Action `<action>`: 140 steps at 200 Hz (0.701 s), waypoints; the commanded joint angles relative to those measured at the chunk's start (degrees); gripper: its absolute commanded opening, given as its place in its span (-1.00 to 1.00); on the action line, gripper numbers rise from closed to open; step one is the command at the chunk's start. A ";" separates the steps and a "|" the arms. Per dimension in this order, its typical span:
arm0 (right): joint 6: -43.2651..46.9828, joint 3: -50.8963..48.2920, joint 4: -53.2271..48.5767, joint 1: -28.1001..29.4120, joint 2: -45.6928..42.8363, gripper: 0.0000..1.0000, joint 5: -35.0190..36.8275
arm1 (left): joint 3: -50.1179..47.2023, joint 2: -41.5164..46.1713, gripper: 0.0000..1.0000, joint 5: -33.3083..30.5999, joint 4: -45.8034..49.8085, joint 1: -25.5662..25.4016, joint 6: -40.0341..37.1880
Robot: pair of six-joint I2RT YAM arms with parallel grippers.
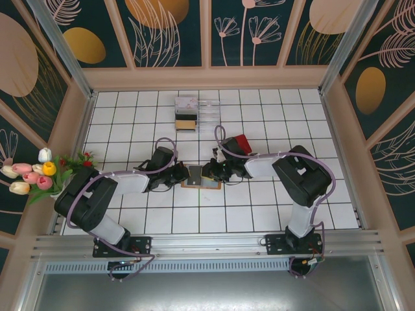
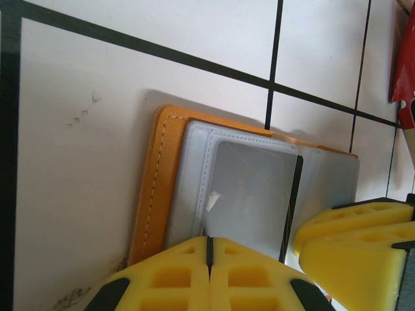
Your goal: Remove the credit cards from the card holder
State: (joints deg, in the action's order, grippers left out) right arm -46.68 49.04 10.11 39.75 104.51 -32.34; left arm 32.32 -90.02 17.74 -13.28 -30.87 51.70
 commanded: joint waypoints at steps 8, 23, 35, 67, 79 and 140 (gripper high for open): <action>-0.69 1.20 0.65 0.54 -2.21 -0.60 1.71 | -1.24 -0.25 -0.87 -2.09 2.44 -0.10 -0.81; -0.95 1.66 0.70 1.01 -1.16 -0.61 2.43 | -1.20 -0.25 -0.87 -2.27 2.38 -0.13 -0.63; -1.28 1.98 0.66 1.21 -0.26 -0.62 2.49 | -1.29 -0.16 -0.87 -2.27 2.39 -0.13 -0.54; -0.80 3.28 -1.14 1.62 1.75 -0.62 2.74 | -1.20 -0.07 -0.86 -1.93 2.74 -0.14 -0.90; -0.30 3.85 -2.89 1.76 2.13 -0.63 3.74 | -1.20 0.01 -0.86 -2.23 3.07 -0.14 -1.02; 1.06 3.91 -7.44 1.83 0.95 -0.63 8.00 | -1.21 -0.07 -0.86 -2.55 3.14 -0.14 -0.91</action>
State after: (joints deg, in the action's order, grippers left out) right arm -46.83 52.03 6.26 41.25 105.82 -27.42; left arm 32.32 -90.02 17.52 -13.28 -30.87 51.70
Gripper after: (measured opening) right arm 0.189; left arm 0.069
